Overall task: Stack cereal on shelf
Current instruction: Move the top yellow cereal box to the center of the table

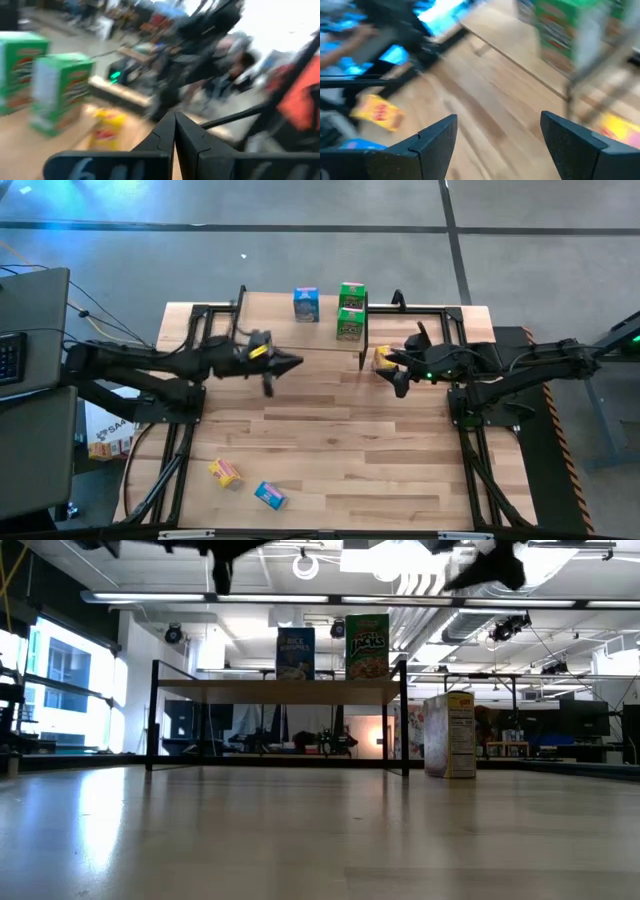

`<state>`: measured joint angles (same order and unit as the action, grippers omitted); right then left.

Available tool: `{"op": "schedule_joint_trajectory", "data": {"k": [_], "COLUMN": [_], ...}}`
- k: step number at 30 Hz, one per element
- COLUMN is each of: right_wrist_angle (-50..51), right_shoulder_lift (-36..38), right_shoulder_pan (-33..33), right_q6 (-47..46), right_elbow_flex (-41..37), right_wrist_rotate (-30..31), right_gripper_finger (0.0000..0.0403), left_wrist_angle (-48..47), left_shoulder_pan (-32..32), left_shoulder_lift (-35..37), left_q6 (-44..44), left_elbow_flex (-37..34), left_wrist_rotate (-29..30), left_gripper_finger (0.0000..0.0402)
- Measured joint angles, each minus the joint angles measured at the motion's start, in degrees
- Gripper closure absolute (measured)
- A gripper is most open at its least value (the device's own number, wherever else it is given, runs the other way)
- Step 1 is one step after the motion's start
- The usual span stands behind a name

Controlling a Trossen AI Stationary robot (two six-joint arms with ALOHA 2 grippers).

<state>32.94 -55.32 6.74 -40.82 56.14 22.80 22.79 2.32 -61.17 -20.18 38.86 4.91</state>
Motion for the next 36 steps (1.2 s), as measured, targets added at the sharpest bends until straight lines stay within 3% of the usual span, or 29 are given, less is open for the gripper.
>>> {"op": "schedule_joint_trajectory", "data": {"k": [7,10,13,18,21,24,27,29,36], "right_wrist_angle": [15.24,18.5,18.68,18.41,18.68,18.71,16.44,12.74,0.0], "right_shoulder_lift": [-3.86,-7.06,-10.59,-13.3,-12.83,-11.64,-10.85,-10.94,-14.45], "right_shoulder_pan": [-0.07,-1.77,-5.75,-14.36,-18.93,-24.49,-30.04,-34.18,-45.4], "right_q6": [-20.88,-25.85,-24.31,-13.7,-3.76,8.0,15.98,19.27,17.18], "right_elbow_flex": [-0.02,-0.04,-0.04,-0.04,-0.04,-0.06,-1.25,-2.42,-5.01], "right_wrist_rotate": [10.7,17.51,17.47,6.91,1.65,-8.09,-13.42,-17.0,-29.56], "right_gripper_finger": [0.0121,0.0121,0.0121,0.0125,0.0152,0.0224,0.0344,0.0385,0.0398], "left_wrist_angle": [23.1,24.57,24.72,24.8,24.79,24.76,24.74,24.74,24.7], "left_shoulder_pan": [-6.9,-7.91,-8.15,-8.13,-8.11,-8.02,-8.02,-8.02,-8.02], "left_shoulder_lift": [4.92,5.25,5.23,5.05,5.07,5.07,5.07,5.07,5.09], "left_q6": [-7.19,-7.97,-8.16,-8.27,-8.25,-8.23,-8.25,-8.25,-8.25], "left_elbow_flex": [-11.26,-12.27,-12.13,-12.05,-12.05,-12.05,-12.05,-12.05,-12.05], "left_wrist_rotate": [0.95,3.5,5.23,6.53,6.84,6.84,6.84,6.84,6.84], "left_gripper_finger": [0.0401,0.0401,0.0401,0.0401,0.0401,0.0401,0.0401,0.0401,0.0401]}}
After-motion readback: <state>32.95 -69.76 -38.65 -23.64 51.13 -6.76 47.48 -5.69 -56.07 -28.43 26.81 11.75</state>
